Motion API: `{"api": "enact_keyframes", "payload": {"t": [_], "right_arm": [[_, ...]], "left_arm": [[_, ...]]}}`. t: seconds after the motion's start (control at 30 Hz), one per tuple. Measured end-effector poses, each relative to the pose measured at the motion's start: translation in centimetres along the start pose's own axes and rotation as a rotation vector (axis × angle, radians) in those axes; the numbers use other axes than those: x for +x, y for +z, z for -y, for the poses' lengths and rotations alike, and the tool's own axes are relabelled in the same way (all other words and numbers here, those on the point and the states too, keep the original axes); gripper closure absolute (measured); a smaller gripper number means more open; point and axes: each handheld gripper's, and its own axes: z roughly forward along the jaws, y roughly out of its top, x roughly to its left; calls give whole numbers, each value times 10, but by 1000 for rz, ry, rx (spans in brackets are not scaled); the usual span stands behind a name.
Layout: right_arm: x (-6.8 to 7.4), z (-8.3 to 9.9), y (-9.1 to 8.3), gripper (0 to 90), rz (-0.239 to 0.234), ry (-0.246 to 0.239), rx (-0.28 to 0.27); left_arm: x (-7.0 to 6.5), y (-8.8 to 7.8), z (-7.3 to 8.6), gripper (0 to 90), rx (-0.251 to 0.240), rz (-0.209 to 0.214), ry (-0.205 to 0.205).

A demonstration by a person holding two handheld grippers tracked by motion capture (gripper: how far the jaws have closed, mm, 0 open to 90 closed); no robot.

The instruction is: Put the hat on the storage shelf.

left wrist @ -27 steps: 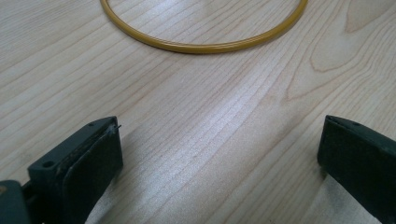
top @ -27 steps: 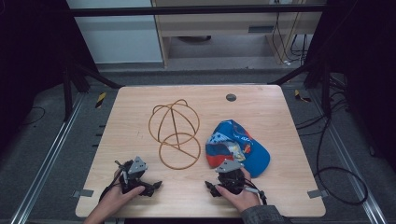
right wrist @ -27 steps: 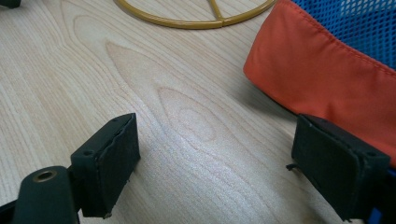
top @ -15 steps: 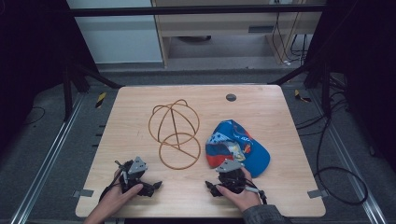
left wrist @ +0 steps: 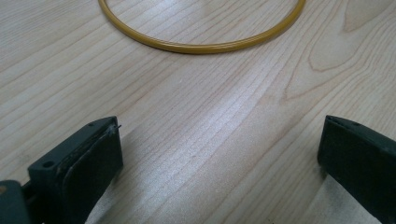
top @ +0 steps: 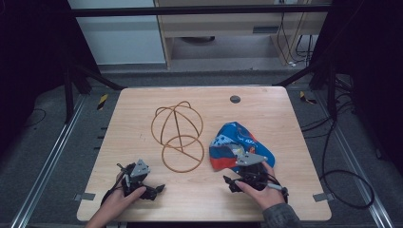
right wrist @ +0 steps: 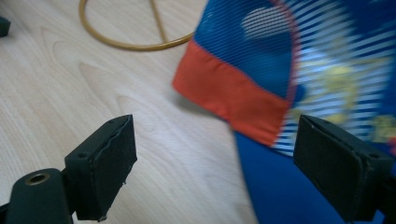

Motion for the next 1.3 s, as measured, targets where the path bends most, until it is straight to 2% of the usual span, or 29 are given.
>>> {"api": "enact_keyframes", "payload": {"t": [0.03, 0.07, 0.1, 0.2, 0.23, 0.27, 0.3, 0.33, 0.37, 0.47, 0.6, 0.63, 0.67, 0.7, 0.8, 0.87, 0.93, 1.0, 1.17, 1.23, 1.3], "right_arm": [[-8, -5, -7, 123, 18, 0, 21], [-8, -5, -7, 123, 18, 0, 21], [-19, -9, -12, 124, 37, 6, 57], [-27, -11, -15, 133, 41, 22, 63], [-35, -12, -17, 124, 59, 9, 80], [-35, -12, -17, 124, 59, 9, 80], [-41, -13, -18, 109, 70, -14, 88], [-41, -13, -18, 109, 70, -14, 88], [-46, -16, -19, 97, 65, -22, 122], [-52, -20, -20, 105, 72, -35, 143], [-60, -27, -21, 150, 73, -60, 174], [-64, -29, -22, 187, 66, -65, 183], [-64, -29, -22, 187, 66, -65, 183], [-69, -31, -23, 237, 69, -55, 183], [-73, -32, -23, 246, 64, -44, 197], [-75, -35, -24, 246, 66, -51, 193], [-77, -38, -24, 246, 48, -53, 195], [-78, -42, -22, 253, 56, -65, 197], [-81, -55, -16, 260, 5, -49, 219], [-80, -61, -14, 238, 19, -49, 223], [-80, -66, -11, 225, 3, -35, 233]], "left_arm": [[0, 0, 0, 0, 0, 1, 0], [0, 0, 0, 0, 0, 1, 0], [0, 0, 0, 0, 0, 0, 0], [0, 0, 0, 0, 0, 1, 0], [0, 0, 0, 0, 0, 1, 0], [0, 0, 0, 0, 0, 1, 0], [0, 0, 0, 0, 0, 0, 0], [0, 0, 0, 0, 0, 0, 0], [0, 0, 0, 0, 1, 0, 0], [0, 0, 0, 0, 0, 2, 0], [0, 0, 0, 0, 0, 1, 0], [0, 0, 0, 0, 0, 1, 0], [0, 0, 0, 0, 0, 1, 0], [0, 0, 0, 0, 0, 1, 0], [0, 0, 0, 0, 0, 3, 1], [1, 0, 0, 0, 2, 3, 5], [1, 0, 0, 0, 2, 4, 6], [1, 0, 0, 0, 2, 4, 6], [1, 0, 0, 0, 2, 5, 7], [1, 0, 0, 0, 3, 6, 7], [1, 0, 0, 0, 2, 6, 6]]}}
